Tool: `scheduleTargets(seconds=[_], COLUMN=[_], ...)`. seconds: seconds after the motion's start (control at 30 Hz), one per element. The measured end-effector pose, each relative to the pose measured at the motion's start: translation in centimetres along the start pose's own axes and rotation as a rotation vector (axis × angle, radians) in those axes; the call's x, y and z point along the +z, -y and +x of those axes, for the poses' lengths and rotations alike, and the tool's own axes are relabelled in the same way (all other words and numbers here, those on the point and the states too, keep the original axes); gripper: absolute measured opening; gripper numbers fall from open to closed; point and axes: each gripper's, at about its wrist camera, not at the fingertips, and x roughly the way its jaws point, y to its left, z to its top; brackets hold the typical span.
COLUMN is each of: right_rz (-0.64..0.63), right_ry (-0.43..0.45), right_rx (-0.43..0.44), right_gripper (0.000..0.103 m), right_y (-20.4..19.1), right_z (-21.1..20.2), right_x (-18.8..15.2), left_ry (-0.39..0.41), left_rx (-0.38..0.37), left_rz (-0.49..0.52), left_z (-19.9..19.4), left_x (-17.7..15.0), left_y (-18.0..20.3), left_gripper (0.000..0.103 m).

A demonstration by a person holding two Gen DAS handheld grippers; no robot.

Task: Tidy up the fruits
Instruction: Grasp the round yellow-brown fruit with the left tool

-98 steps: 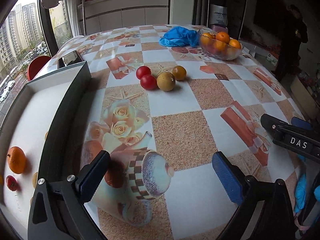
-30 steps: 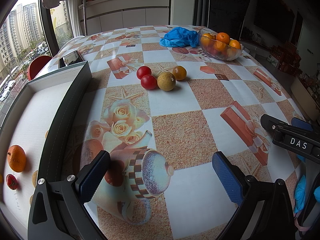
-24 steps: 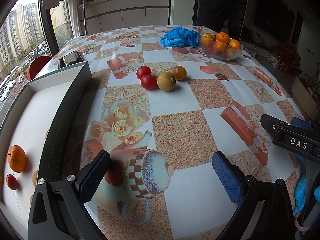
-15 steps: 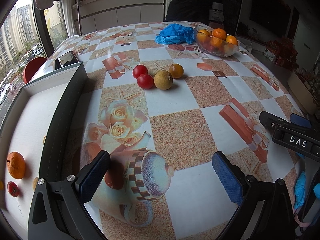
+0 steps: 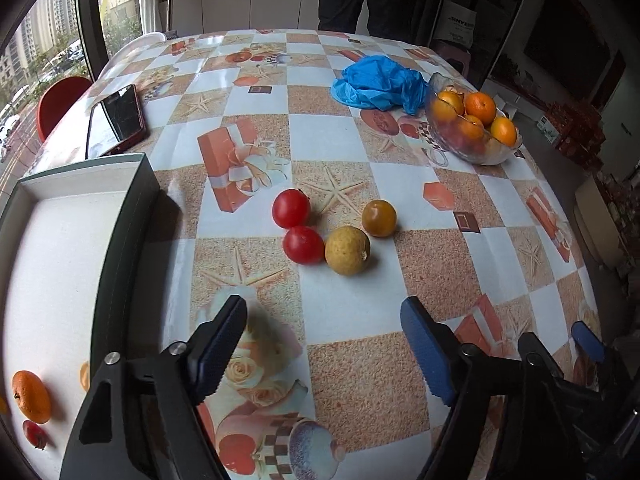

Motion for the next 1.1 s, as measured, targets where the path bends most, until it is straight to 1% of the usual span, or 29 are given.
scheduleTargets(seconds=[0.03,0.17,0.23,0.27,0.33,0.37,0.4,0.5,0.63,0.77,0.83,0.9,1.0,1.1], right_rz=[0.000,0.000,0.000,0.000,0.000,0.000,0.000,0.000,0.000,-0.004,-0.025,-0.077,-0.177,-0.232], right_ry=[0.000,0.000,0.000,0.000,0.000,0.000,0.000,0.000,0.000,-0.003,-0.013,-0.035,-0.073,-0.087], right_rx=[0.000,0.000,0.000,0.000,0.000,0.000,0.001,0.000,0.001,0.001,0.019,0.057,0.131,0.171], right_gripper=[0.103,0.103,0.103,0.103,0.103,0.103,0.103,0.103,0.103,0.103,0.103,0.103,0.103,0.103], right_y=[0.0,0.0,0.0,0.0,0.0,0.0,0.0,0.0,0.0,-0.1,-0.5,-2.0,-5.3,-8.4], right_z=[0.0,0.0,0.0,0.0,0.0,0.0,0.0,0.0,0.0,0.0,-0.1,-0.1,0.4,1.5], right_x=[0.0,0.0,0.0,0.0,0.0,0.0,0.0,0.0,0.0,0.0,0.0,0.2,1.1,2.6], left_ry=[-0.008,0.001,0.004,0.007,0.014,0.015,0.017,0.033,0.052,0.059,0.062,0.070,0.084,0.094], left_rx=[-0.008,0.015,0.006,0.004,0.006,0.008,0.010,-0.027,-0.024,-0.003,0.006,0.014,0.024,0.033], left_rz=[-0.006,0.008,-0.009,-0.015,-0.028,-0.032,-0.037,-0.064,-0.040,-0.001,0.014,0.022,0.028,0.041], left_z=[0.3,0.8,1.1,1.3,1.5,1.7,1.8,1.6,1.0,0.0,-0.6,-1.3,-2.0,-2.3], left_x=[0.0,0.4,0.9,1.3,1.9,2.2,2.4,2.3,1.2,-0.5,-1.4,-2.5,-3.6,-4.1], left_y=[0.2,1.4,1.7,1.8,1.9,1.8,1.7,0.9,0.4,-0.5,-1.0,-1.6,-2.3,-2.5], left_gripper=[0.079,0.079,0.073,0.067,0.050,0.036,0.029,0.029,0.029,0.029,0.029,0.029,0.029,0.029])
